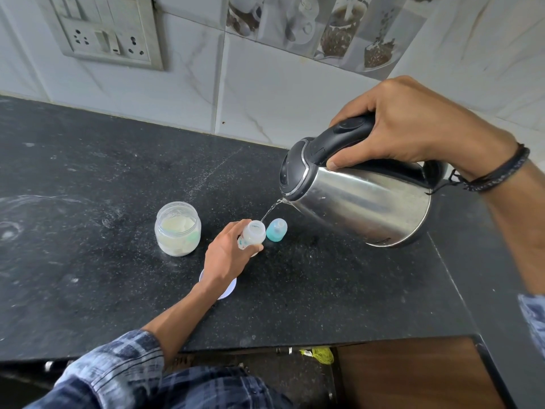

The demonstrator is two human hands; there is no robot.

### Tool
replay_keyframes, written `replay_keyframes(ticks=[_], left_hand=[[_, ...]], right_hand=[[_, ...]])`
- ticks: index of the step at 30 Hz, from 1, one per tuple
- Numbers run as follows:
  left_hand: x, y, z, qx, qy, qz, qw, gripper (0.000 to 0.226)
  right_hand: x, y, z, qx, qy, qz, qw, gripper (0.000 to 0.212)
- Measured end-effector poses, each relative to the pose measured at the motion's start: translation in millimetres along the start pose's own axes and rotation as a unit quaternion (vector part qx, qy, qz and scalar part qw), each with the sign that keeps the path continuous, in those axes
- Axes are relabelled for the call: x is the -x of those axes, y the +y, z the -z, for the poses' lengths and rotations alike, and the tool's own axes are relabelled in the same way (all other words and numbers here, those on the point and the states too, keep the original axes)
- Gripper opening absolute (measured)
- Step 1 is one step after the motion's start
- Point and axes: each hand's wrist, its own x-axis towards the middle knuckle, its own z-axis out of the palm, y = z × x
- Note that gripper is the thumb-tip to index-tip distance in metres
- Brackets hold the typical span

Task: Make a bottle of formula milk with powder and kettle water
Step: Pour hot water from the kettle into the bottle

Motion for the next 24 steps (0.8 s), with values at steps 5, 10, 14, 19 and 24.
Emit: replay_keyframes(ticks=[5, 10, 14, 19, 24], left_hand=[[0.3, 0.8, 0.3, 0.001, 0.002, -0.003, 1.0, 0.051], [0.6, -0.1, 0.6, 0.002, 0.001, -0.001, 1.0, 0.053], [0.9, 2.0, 1.0, 0.003, 0.003, -0.002, 1.0, 0.05], [-0.4, 0.4, 1.3, -0.002, 0.002, 0.003, 1.0, 0.053], [0.3, 2.1, 0.4, 0.002, 0.004, -0.001, 1.0, 0.05]], right_hand=[[-0.5, 1.0, -0.2, 0.0, 0.002, -0.001, 1.0, 0.046], [-1.2, 0.7, -2.6, -0.006, 0.005, 0.0, 1.0, 0.047], [-2.2, 1.7, -5.3, -0.007, -0.001, -0.002, 1.0, 0.047], [-3.5, 3.1, -7.7, -0.011, -0.001, 0.002, 1.0, 0.047], [-5.2, 6.1, -11.7, -0.017, 0.006, 0.005, 1.0, 0.046]])
